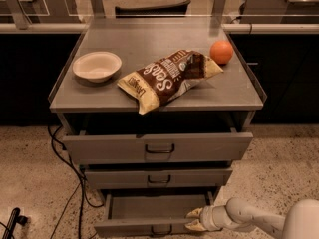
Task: Open bottom drawer
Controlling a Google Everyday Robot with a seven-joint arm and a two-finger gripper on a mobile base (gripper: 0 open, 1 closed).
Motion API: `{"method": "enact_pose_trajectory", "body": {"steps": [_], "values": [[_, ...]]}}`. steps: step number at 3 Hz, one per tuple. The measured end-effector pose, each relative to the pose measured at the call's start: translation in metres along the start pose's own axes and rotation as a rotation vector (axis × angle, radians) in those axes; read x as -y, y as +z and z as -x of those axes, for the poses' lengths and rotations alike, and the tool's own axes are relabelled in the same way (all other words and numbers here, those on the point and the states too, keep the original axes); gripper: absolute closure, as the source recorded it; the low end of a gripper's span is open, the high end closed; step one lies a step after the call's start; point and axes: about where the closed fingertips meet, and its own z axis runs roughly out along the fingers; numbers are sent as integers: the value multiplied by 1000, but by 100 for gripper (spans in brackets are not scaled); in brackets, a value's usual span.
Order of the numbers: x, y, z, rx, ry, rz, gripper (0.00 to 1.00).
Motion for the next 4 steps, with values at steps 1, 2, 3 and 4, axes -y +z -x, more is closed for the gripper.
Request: {"method": "enact_pose_trajectory", "body": {"steps": [1,2,3,4], "values": [[0,0,0,0,0,0,57],[0,0,0,0,0,0,35],[0,0,0,0,0,0,11],[0,0,0,0,0,0,0]]}}
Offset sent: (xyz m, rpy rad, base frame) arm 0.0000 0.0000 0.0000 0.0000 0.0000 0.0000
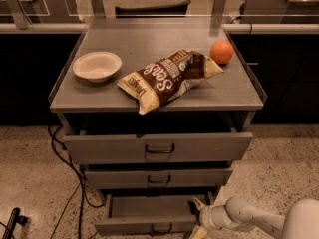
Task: Open bottom drawer
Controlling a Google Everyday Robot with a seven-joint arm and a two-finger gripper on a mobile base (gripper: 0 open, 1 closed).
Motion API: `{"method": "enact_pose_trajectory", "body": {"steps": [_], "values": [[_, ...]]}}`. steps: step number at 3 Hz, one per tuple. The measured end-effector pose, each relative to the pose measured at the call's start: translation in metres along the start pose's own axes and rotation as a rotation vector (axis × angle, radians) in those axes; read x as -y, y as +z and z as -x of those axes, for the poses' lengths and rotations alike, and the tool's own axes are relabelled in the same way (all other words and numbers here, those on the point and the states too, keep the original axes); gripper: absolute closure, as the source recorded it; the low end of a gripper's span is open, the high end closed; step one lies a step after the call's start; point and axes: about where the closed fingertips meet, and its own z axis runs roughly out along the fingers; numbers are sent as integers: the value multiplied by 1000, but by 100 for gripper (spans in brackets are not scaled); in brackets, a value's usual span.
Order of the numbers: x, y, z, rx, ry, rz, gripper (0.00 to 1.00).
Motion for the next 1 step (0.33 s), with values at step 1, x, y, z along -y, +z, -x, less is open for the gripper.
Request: {"method": "enact_pose_trajectory", "body": {"steps": [1], "values": [[0,0,0,0,0,0,0]]}}
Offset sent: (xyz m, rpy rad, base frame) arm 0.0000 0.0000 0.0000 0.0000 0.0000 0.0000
